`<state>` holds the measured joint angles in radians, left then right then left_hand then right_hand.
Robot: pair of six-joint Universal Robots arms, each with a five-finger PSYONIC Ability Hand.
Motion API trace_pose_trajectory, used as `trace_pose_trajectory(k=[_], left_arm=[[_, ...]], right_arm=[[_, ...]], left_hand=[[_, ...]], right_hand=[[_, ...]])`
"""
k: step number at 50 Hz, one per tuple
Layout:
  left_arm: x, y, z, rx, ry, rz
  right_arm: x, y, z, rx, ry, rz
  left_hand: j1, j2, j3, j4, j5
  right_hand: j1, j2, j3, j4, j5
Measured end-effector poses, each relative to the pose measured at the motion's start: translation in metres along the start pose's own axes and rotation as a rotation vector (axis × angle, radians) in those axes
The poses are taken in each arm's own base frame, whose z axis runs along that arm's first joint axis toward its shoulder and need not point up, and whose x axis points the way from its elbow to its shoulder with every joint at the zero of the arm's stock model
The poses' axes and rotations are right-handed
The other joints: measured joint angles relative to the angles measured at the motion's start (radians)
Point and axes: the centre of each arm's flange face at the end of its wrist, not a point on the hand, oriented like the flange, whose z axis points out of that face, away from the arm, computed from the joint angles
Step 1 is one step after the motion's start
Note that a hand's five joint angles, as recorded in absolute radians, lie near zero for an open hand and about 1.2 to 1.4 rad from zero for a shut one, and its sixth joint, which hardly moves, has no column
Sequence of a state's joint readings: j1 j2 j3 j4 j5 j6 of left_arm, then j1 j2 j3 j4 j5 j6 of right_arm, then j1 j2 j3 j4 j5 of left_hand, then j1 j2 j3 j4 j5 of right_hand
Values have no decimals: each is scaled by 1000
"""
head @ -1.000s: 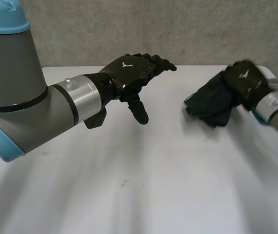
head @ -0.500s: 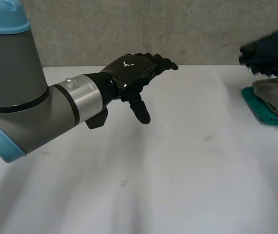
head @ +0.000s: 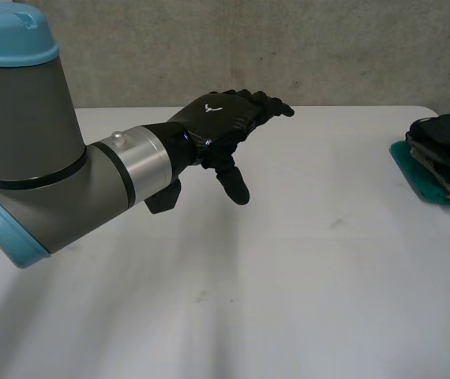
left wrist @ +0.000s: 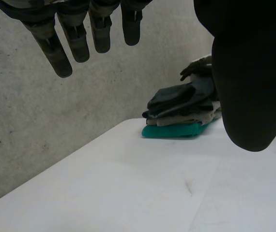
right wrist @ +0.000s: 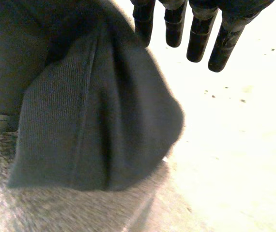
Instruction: Fold the laundry.
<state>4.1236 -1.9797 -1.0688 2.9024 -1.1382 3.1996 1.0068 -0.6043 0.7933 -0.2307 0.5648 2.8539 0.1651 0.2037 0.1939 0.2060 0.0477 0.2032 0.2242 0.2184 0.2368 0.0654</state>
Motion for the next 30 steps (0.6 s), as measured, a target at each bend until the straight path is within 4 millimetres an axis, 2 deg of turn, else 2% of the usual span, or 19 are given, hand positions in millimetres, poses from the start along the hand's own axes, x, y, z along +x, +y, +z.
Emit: trace_pose_trajectory(k=[3,5,6,9,12,14,17,18,19,21,23,24,25,26,27,30], left_arm=[[1,1,-1,-2,1,-2],[1,2,-1,-8,2,-5],[2,2,-2,-8,2,-5],[2,4,-3,-15,1,-8],[1,2,-5,-12,-3,-8],[0,-1,-8,-5,-8,-6],[-3,-6,-12,9,-24,-2],[-6,-10,-15,19,-41,1],[-7,-11,-15,21,-45,2],[-14,-18,-20,41,-89,8],[-23,-24,-25,66,-143,17],[-25,-25,-26,72,-158,19],[-35,-30,-30,98,-218,28],[-39,-32,-32,108,-242,31],[-46,-34,-37,129,-292,38],[-62,-37,-46,168,-392,50]], right_arm=[[16,-17,-8,-24,53,-49],[34,-36,-16,-51,123,-101],[36,-39,-17,-56,134,-108],[61,-67,-24,-113,288,-206],[76,-91,-29,-168,427,-294],[81,-112,-31,-203,519,-354],[75,-132,-27,-211,566,-387],[51,-160,-14,-186,579,-395],[46,-165,-12,-178,575,-393],[6,-193,4,-122,529,-344],[-25,-209,12,-84,476,-287],[-37,-214,14,-71,455,-262],[-71,-229,16,-36,391,-190],[-79,-233,15,-28,376,-171],[-106,-243,12,-6,326,-110],[-154,-257,1,35,243,-11]], left_hand=[[0,0,0,0,0],[0,0,0,0,0],[0,0,0,0,0],[0,0,0,0,0],[0,0,0,0,0],[0,0,0,0,0],[0,0,0,0,0],[0,0,0,0,0],[0,0,0,0,0],[0,0,0,0,0],[0,0,0,0,0],[0,0,0,0,0],[0,0,0,0,0],[0,0,0,0,0],[0,0,0,0,0],[0,0,0,0,0]], right_hand=[[0,0,-1,0,-2],[0,0,-1,0,-2],[0,0,-1,0,-2],[0,0,-1,0,-2],[0,0,-1,0,-2],[0,0,-1,0,-2],[0,0,-1,0,-2],[0,0,-1,0,-3],[0,0,-1,0,-7],[0,0,-1,0,-7],[0,0,-1,0,-7],[0,0,-1,0,-7],[0,0,-1,0,-7],[0,0,-1,0,-7],[0,0,-1,0,-7],[0,0,-2,0,-7]])
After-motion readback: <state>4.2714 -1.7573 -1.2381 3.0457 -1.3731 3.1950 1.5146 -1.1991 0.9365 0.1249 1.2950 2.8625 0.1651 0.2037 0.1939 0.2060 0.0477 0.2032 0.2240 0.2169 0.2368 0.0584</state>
